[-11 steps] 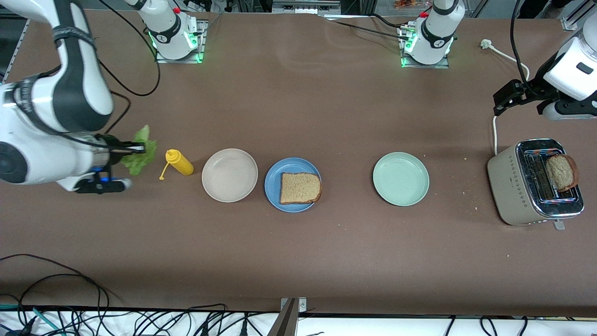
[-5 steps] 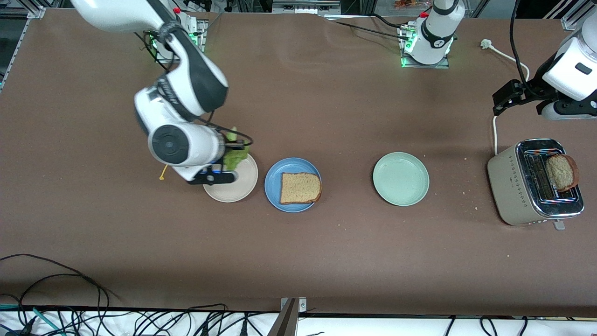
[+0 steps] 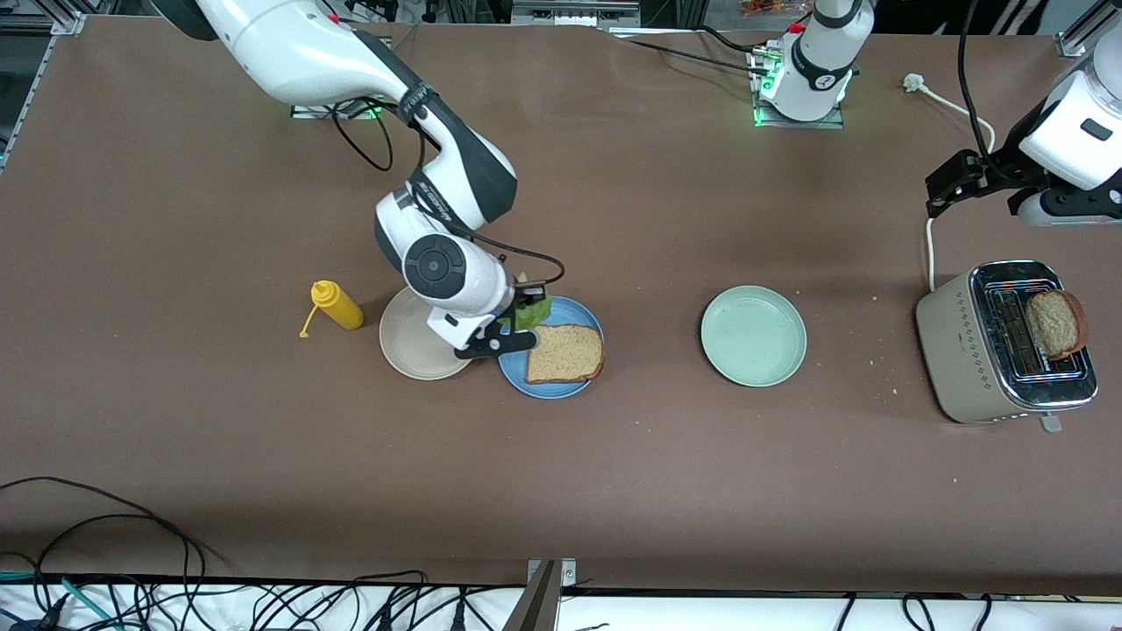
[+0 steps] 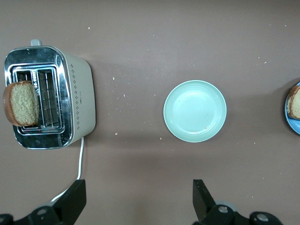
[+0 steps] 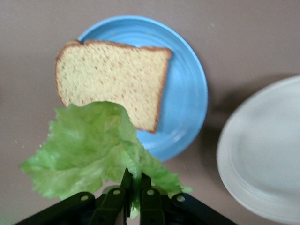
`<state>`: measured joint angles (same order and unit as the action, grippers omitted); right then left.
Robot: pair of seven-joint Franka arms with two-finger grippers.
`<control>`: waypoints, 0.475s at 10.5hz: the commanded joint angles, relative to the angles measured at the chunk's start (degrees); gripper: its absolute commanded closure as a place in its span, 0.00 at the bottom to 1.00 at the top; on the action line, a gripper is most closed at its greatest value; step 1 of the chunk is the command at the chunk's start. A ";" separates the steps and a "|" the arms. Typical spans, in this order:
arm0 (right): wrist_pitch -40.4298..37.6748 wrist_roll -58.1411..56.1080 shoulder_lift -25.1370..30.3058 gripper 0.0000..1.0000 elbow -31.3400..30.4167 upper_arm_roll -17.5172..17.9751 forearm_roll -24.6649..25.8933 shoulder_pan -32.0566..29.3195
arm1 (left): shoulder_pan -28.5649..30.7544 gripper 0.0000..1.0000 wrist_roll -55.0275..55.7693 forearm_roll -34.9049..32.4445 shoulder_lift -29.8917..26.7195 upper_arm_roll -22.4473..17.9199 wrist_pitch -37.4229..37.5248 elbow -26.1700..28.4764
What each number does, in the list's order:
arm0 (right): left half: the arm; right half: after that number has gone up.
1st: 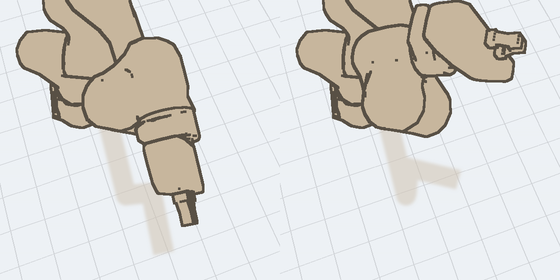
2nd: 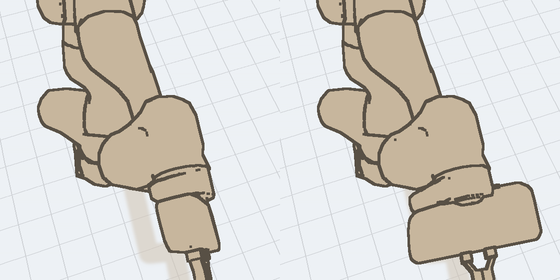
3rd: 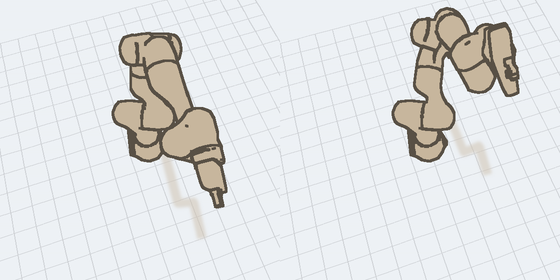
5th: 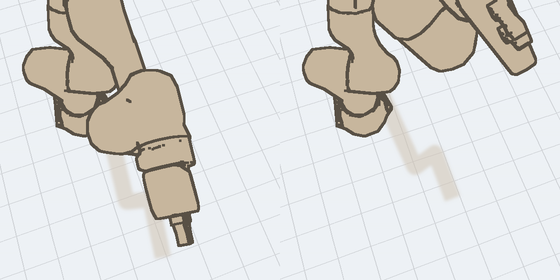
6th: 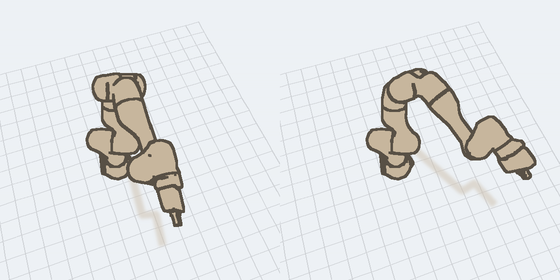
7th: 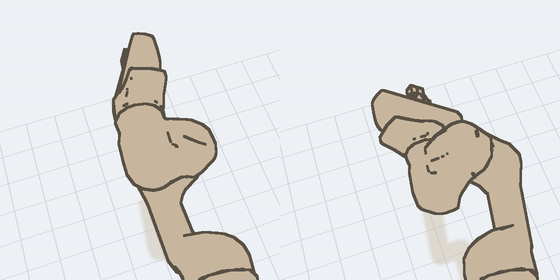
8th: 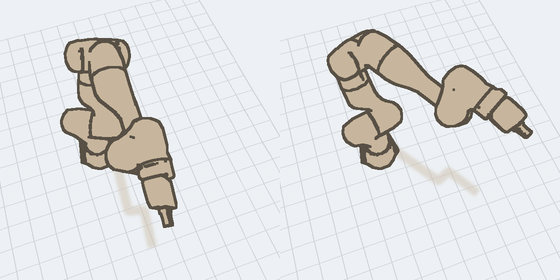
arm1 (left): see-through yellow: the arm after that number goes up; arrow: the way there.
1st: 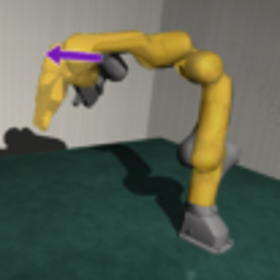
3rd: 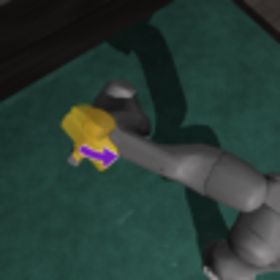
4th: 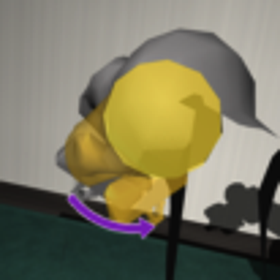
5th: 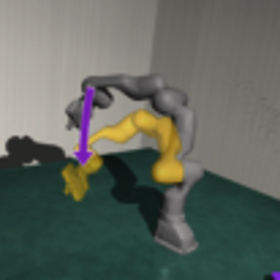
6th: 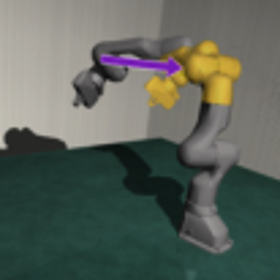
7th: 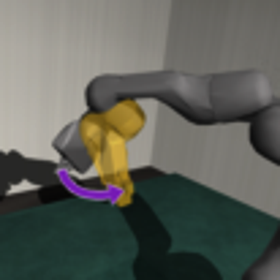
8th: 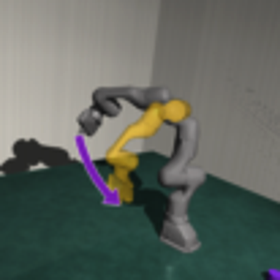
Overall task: Make sandwich in blue plate with both arms
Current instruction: 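Carry the lettuce leaf with the right gripper onto the bread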
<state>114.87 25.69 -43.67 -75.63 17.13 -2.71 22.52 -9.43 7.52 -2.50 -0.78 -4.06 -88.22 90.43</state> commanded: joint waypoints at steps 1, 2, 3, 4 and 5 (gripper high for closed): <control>10.35 -6.00 -4.83 0.99 2.15 0.01 -0.45 -0.11 | -0.06 0.00 -0.05 -2.33 -0.28 0.45 0.42 0.10; 12.20 -5.83 -5.89 0.89 2.15 0.01 -0.45 0.24 | -0.06 0.00 -0.05 -2.33 -0.28 0.45 0.42 0.10; 12.92 -5.31 -6.42 0.53 1.98 0.01 -0.54 0.42 | -0.06 0.00 -0.13 -2.33 -0.28 0.45 0.50 0.10; 12.93 -5.56 -6.69 0.01 1.63 0.01 -0.28 0.51 | -0.06 0.00 -0.05 -2.33 -0.28 0.45 0.51 0.10; 12.93 -5.74 -6.60 0.00 1.62 0.01 -0.27 0.85 | -0.06 0.00 -0.05 -2.33 -0.28 0.45 0.51 0.10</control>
<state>127.61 21.12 -49.28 -75.56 16.92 -2.72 22.70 -9.46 7.52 -2.50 -0.74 -4.04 -88.21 90.43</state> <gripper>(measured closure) 0.753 0.000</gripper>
